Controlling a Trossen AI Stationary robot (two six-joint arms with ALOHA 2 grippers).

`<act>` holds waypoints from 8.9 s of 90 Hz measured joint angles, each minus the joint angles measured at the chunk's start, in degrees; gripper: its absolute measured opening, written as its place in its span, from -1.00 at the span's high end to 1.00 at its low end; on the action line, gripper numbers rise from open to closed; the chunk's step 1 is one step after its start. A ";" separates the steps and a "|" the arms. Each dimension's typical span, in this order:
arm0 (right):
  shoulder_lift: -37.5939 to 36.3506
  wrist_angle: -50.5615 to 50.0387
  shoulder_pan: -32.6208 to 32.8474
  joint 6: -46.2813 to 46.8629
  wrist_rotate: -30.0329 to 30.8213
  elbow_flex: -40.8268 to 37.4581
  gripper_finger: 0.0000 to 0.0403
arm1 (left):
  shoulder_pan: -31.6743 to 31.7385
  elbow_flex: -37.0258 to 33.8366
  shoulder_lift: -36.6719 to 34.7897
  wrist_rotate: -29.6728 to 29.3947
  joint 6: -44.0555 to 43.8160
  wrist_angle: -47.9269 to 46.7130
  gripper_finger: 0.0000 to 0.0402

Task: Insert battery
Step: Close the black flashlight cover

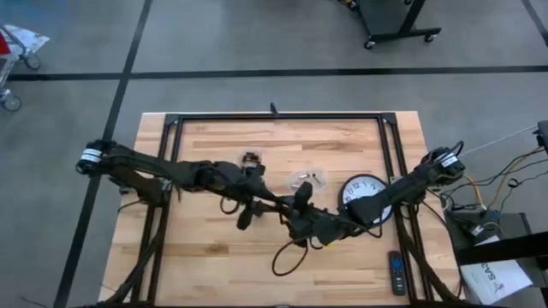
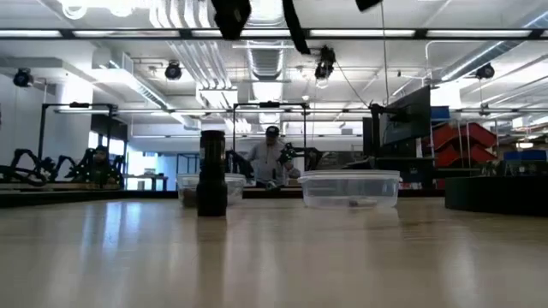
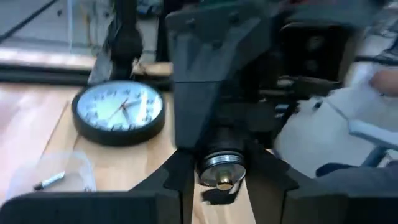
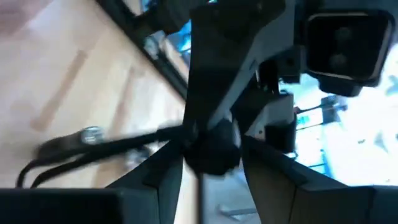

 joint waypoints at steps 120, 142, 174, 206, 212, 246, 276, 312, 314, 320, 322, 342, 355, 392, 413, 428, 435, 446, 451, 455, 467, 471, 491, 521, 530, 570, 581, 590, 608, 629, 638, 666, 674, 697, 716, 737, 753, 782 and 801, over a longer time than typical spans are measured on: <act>2.47 0.32 -2.02 -24.71 -10.84 10.38 0.44 | -0.11 0.00 -9.05 6.53 2.05 -6.48 0.56; 2.47 0.89 -2.21 -22.81 -12.76 10.38 0.23 | -0.13 0.00 -9.05 6.58 2.05 -6.47 0.56; 2.47 0.47 -4.57 -22.68 -20.74 10.38 0.05 | -0.13 0.00 -9.03 6.58 2.05 -6.68 0.56; 2.62 0.46 -5.25 -22.40 -20.69 10.38 0.27 | -0.13 0.00 -9.01 6.55 2.50 -6.44 0.56; 2.67 0.51 -5.27 -22.39 -20.68 10.38 0.33 | -0.13 0.00 -9.01 6.52 2.70 -6.44 0.56; 2.67 0.66 -5.23 -22.29 -20.65 10.38 0.43 | -0.13 0.00 -9.01 6.27 3.29 -6.17 0.56; 2.69 0.54 -5.11 -21.48 -21.14 10.38 0.11 | -0.13 0.00 -9.01 5.96 3.93 -5.98 0.56; 2.69 1.04 -5.14 -19.65 -21.11 10.38 0.43 | -0.13 0.00 -9.01 5.96 3.90 -6.06 0.56; 2.69 1.07 -5.14 -19.64 -21.09 10.38 0.45 | -0.13 0.00 -9.01 5.98 3.90 -6.06 0.56; 2.69 1.30 -5.14 -19.43 -21.09 10.38 0.48 | -0.13 0.00 -9.01 6.00 4.03 -6.02 0.56; 2.69 1.39 -5.14 -19.31 -21.09 10.38 0.49 | -0.13 0.00 -9.01 6.02 4.14 -6.00 0.56; 2.69 1.73 -5.14 -18.09 -21.09 10.38 0.44 | -0.13 0.00 -9.01 6.03 4.74 -5.87 0.56; 2.69 1.73 -5.14 -16.80 -21.10 10.38 0.50 | -0.13 0.00 -9.01 6.07 6.41 -5.93 0.49; 2.67 1.33 -5.16 -9.70 -21.09 10.38 0.54 | -0.11 0.02 -10.82 5.99 12.71 -8.62 0.02; 2.45 -8.25 -5.80 -2.78 -21.32 13.55 0.54 | -0.15 -0.20 -14.29 2.58 12.12 -24.91 -0.01; 4.40 -19.24 -8.17 6.31 -29.01 19.75 0.54 | -0.43 -5.38 -13.57 -1.66 7.06 -27.42 0.04; 5.81 -23.79 -9.58 9.55 -32.51 23.10 0.54 | -0.44 -8.92 -13.31 -2.48 5.45 -27.01 0.07; 9.46 -31.75 -11.36 12.19 -35.87 29.81 0.54 | -0.44 -14.60 -13.34 -3.08 2.40 -22.75 0.12; 11.99 -36.09 -11.99 13.08 -37.36 33.28 0.54 | -0.44 -17.20 -13.38 -3.10 0.77 -19.94 0.14; 14.28 -39.17 -12.44 13.38 -38.61 36.50 0.54 | -0.44 -18.96 -13.38 -3.08 -0.22 -17.96 0.15; 21.52 -50.37 -13.79 14.57 -40.81 46.72 0.54 | -0.44 -23.74 -13.45 -3.33 -2.18 -15.19 0.18; 23.75 -53.93 -14.35 14.91 -40.93 49.89 0.54 | -0.44 -25.28 -13.45 -4.34 -2.78 -13.66 0.19; 34.26 -68.02 -16.89 18.33 -48.12 63.52 0.55 | -0.48 -34.32 -12.89 -11.10 -2.53 0.49 0.23; 35.72 -69.41 -19.10 19.41 -49.00 61.94 0.55 | -0.44 -40.35 -5.21 -16.66 -0.60 18.04 0.20; 35.65 -69.43 -19.23 20.28 -49.70 61.96 0.55 | -0.44 -40.35 -0.46 -16.04 0.43 23.29 0.20; 35.60 -70.42 -18.73 19.78 -52.02 61.94 0.56 | -0.44 -38.49 17.04 -15.56 2.38 39.74 0.21; 35.60 -70.67 -18.72 19.91 -52.64 61.94 0.56 | -0.44 -36.10 20.79 -14.84 2.57 39.73 0.26; 35.60 -71.26 -18.74 20.66 -52.63 61.94 0.56 | -0.48 -33.90 23.29 -14.80 3.54 39.94 0.30; 35.59 -74.29 -19.10 22.71 -52.65 61.69 0.56 | -0.48 -29.31 27.34 -14.82 6.55 39.92 0.37; 35.56 -76.98 -19.96 24.67 -52.62 60.86 0.56 | -0.46 -24.51 30.57 -14.83 8.99 39.84 0.42; 35.56 -78.76 -20.26 25.10 -52.67 59.94 0.56 | -0.46 -24.13 30.71 -14.84 9.08 39.62 0.42; 35.56 -79.69 -20.42 25.34 -53.97 58.96 0.56 | -0.44 -24.28 30.27 -15.02 9.13 37.60 0.38; 35.56 -79.69 -20.71 25.49 -54.29 58.96 0.56 | -0.44 -24.28 30.27 -15.02 9.13 37.52 0.40; 35.47 -78.73 -22.20 26.51 -55.73 57.37 0.56 | -0.44 -24.28 30.27 -15.04 9.11 37.48 0.43; 35.47 -77.33 -23.37 28.05 -59.47 55.35 0.56 | -0.44 -24.28 30.25 -15.06 9.10 37.47 0.41; 35.47 -76.20 -23.37 28.05 -59.67 55.14 0.56 | -0.44 -24.28 30.25 -15.07 8.98 37.43 0.45; 36.18 -76.15 -23.39 28.62 -59.67 54.89 0.56 | -0.44 -24.28 30.25 -15.08 8.93 37.38 0.44; 36.67 -76.46 -23.37 28.79 -59.68 54.70 0.56 | -0.44 -24.28 30.25 -15.08 8.53 36.97 0.41; 36.44 -77.05 -23.39 28.83 -59.32 54.64 0.56 | -0.44 -24.28 30.25 -15.11 8.52 36.95 0.46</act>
